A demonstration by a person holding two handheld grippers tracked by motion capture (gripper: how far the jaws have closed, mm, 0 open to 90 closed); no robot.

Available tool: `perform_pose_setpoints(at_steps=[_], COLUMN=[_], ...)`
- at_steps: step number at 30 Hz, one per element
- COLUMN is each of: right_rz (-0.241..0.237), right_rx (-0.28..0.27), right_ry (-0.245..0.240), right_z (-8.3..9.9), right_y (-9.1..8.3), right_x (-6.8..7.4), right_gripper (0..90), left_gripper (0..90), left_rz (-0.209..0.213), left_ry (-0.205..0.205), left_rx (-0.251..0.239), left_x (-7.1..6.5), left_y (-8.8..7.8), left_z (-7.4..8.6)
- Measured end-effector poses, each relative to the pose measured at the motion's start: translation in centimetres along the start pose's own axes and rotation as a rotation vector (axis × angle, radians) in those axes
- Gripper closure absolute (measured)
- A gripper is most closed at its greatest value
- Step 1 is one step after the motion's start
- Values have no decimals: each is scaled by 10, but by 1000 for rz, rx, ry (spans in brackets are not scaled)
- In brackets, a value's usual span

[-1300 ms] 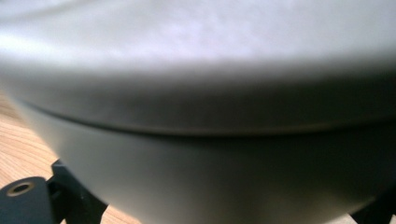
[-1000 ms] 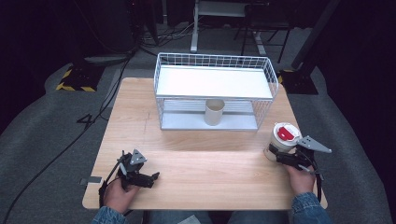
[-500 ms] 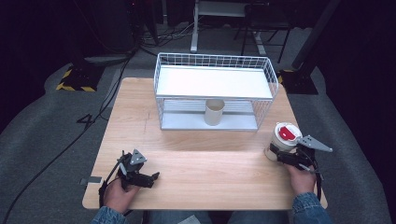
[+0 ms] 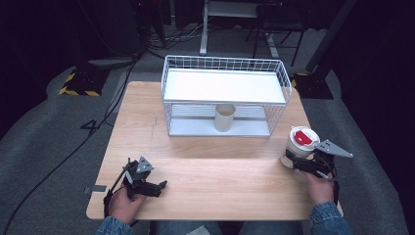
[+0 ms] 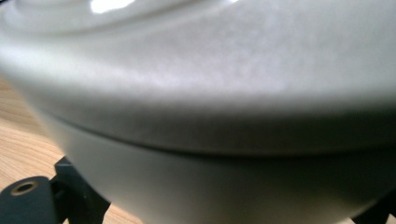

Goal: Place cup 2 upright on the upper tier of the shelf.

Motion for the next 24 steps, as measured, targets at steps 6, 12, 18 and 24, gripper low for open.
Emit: perform_pose_setpoints(at_steps=[6,12,18,24], right_rz=[-17,-29,-37,-53], right_rx=[-11,-9,-5,-11], right_ry=[11,17,9,6], right_z=[-11,-22,-33,-48], right_y=[-6,-10,-14,-18], right_x=[2,4,7,12], right_gripper=[100,100,100,100], left_gripper=[4,4,4,4], left_rz=[0,0,0,0], left_ry=[0,0,0,0], left_rx=[1,0,0,0], left_x=[0,0,0,0], left_y=[0,0,0,0], left_z=[0,0,0,0])
Point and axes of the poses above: each handheld gripper's, and its own axes: y roughly forward along the jaws, z roughly out of its underside, x roughly to its left, the point moved 4 cm from there along y, roughly forward along the jaws, and after that the axes turned 13 degrees about -z, right-handed, at the moved point
